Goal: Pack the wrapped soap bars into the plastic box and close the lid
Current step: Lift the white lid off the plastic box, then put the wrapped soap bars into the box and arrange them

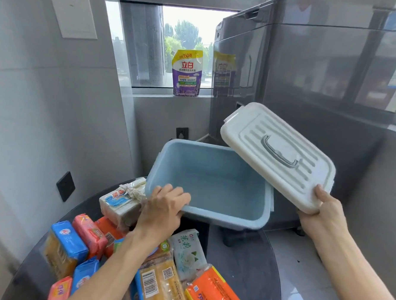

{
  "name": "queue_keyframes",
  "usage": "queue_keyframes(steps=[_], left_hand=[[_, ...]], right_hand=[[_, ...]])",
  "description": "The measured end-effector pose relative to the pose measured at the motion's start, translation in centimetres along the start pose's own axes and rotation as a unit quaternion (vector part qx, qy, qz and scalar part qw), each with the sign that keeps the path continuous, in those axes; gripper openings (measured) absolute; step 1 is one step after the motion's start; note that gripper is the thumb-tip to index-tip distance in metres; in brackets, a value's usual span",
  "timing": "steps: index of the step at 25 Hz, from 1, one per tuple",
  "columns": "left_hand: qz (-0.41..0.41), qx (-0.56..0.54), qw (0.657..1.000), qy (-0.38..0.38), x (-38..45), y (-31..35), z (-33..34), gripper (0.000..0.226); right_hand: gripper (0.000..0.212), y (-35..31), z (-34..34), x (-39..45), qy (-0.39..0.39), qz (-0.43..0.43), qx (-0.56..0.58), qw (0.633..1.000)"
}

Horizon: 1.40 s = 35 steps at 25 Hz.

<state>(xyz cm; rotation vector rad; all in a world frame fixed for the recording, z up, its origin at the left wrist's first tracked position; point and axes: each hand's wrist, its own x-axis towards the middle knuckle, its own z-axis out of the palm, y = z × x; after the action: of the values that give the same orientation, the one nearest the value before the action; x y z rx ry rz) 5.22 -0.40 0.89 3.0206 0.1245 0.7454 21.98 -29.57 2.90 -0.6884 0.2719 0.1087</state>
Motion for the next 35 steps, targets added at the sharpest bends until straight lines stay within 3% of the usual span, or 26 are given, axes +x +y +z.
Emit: queue_keyframes(steps=[2,5,11,13,16,19,21,23,26,27,28,30,31,32,33,35], left_hand=[[0.034,0.055,0.997,0.043,-0.8,0.3,0.0,0.040],[0.016,0.104,0.989,0.102,-0.3,0.1,-1.6,0.045],[-0.159,0.132,0.958,0.199,0.4,-3.5,-6.3,0.035],[-0.200,0.140,0.939,0.242,0.3,-4.7,-7.5,0.032],[-0.201,0.133,0.932,0.271,0.3,-5.1,-8.5,0.028],[-0.169,0.113,0.944,0.259,0.4,-4.2,-7.9,0.028],[-0.138,0.098,0.955,0.242,0.6,-3.2,-7.2,0.032],[-0.107,0.086,0.966,0.220,0.7,-2.2,-6.6,0.036],[-0.072,0.075,0.976,0.189,1.0,-0.8,-5.7,0.039],[-0.064,0.070,0.979,0.179,1.1,-0.4,-5.4,0.039],[-0.056,0.066,0.981,0.171,1.1,-0.2,-5.0,0.039],[-0.040,0.061,0.985,0.158,1.1,0.2,-4.2,0.038],[-0.034,0.060,0.986,0.152,1.1,0.5,-4.0,0.037],[-0.028,0.059,0.987,0.146,1.4,0.7,-3.7,0.034],[-0.021,0.056,0.988,0.140,1.7,1.0,-3.5,0.032],[-0.004,0.037,0.992,0.125,2.5,1.3,-2.8,0.026]], right_hand=[[0.029,0.4,-0.1,-0.2,-0.005,0.009,0.018,1.000],[0.029,0.6,-0.4,-0.4,-0.020,0.021,0.042,0.999],[0.036,0.4,-2.3,0.9,-0.010,-0.005,0.045,0.999],[0.038,0.9,-2.7,1.4,0.016,-0.043,-0.013,0.999],[0.041,3.1,-2.6,1.6,0.048,-0.098,-0.151,0.983],[0.040,6.4,-2.3,1.5,0.050,-0.063,-0.289,0.954],[0.036,8.4,-2.3,1.3,0.044,-0.004,-0.386,0.921],[0.032,9.4,-2.2,0.6,0.025,-0.013,-0.506,0.862],[0.037,9.0,-1.9,-0.6,0.020,-0.067,-0.731,0.679],[0.041,8.4,-1.7,-0.7,0.031,-0.093,-0.760,0.642],[0.046,7.6,-1.2,-0.9,0.041,-0.129,-0.745,0.654],[0.046,5.1,0.3,-1.7,0.042,-0.255,-0.605,0.753],[0.042,3.9,1.1,-2.6,0.025,-0.353,-0.527,0.773],[0.037,3.0,2.0,-3.7,-0.004,-0.444,-0.489,0.751],[0.033,2.4,2.7,-4.7,-0.050,-0.521,-0.492,0.696],[0.034,2.6,3.6,-6.4,-0.180,-0.595,-0.579,0.527]])
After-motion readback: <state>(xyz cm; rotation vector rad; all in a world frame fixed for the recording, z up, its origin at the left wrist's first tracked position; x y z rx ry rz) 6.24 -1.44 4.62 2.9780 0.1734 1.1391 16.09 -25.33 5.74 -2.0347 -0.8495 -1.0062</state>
